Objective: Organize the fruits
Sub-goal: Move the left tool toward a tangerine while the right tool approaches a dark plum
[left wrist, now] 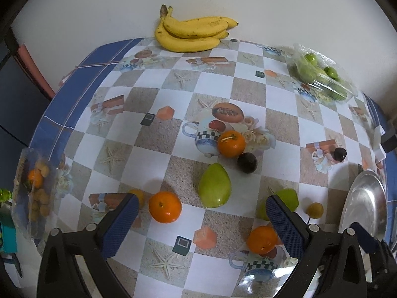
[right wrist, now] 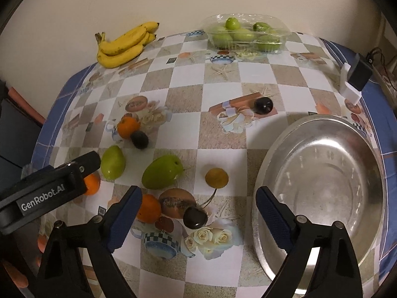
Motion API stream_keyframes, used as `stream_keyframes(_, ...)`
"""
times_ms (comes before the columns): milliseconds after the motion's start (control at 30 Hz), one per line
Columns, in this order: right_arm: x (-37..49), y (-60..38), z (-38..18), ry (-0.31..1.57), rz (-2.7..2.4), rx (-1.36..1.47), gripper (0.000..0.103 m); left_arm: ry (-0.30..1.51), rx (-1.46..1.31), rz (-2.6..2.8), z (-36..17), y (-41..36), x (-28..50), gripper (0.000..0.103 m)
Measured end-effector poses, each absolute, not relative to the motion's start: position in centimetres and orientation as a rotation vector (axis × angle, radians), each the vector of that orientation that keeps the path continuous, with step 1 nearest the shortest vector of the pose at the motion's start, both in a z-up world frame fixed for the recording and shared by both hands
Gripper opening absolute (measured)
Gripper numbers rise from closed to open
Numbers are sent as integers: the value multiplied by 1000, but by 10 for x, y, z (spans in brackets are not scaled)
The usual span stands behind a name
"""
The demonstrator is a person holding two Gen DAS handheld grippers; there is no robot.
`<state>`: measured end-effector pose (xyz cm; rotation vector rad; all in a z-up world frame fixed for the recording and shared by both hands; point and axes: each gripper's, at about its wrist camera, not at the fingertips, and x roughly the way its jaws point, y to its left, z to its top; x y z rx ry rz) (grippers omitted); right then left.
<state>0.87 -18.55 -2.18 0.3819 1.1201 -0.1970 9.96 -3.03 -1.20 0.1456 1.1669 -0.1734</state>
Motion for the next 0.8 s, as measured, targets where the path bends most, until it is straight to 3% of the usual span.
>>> stream_keyframes(400, 10, -175, -41, 1184, -138, 370, 86, 1238, 87, -259, -36, -40, 94, 98)
stream_keyframes(533, 11, -174, -45, 1201, -147, 364, 68, 1254, 38, -283, -37, -40, 93, 93)
stream_keyframes(633, 10, -176, -52, 1218, -148, 385, 63, 1277, 28, -314, -40, -44, 90, 88)
stream_keyframes(733, 11, -176, -57, 1234, -134, 400, 49, 1303, 13, -342, -43, -48, 87, 83)
stream_keyframes(800, 11, -176, -59, 1240, -136, 403, 48, 1308, 20, -347, -43, -50, 86, 80)
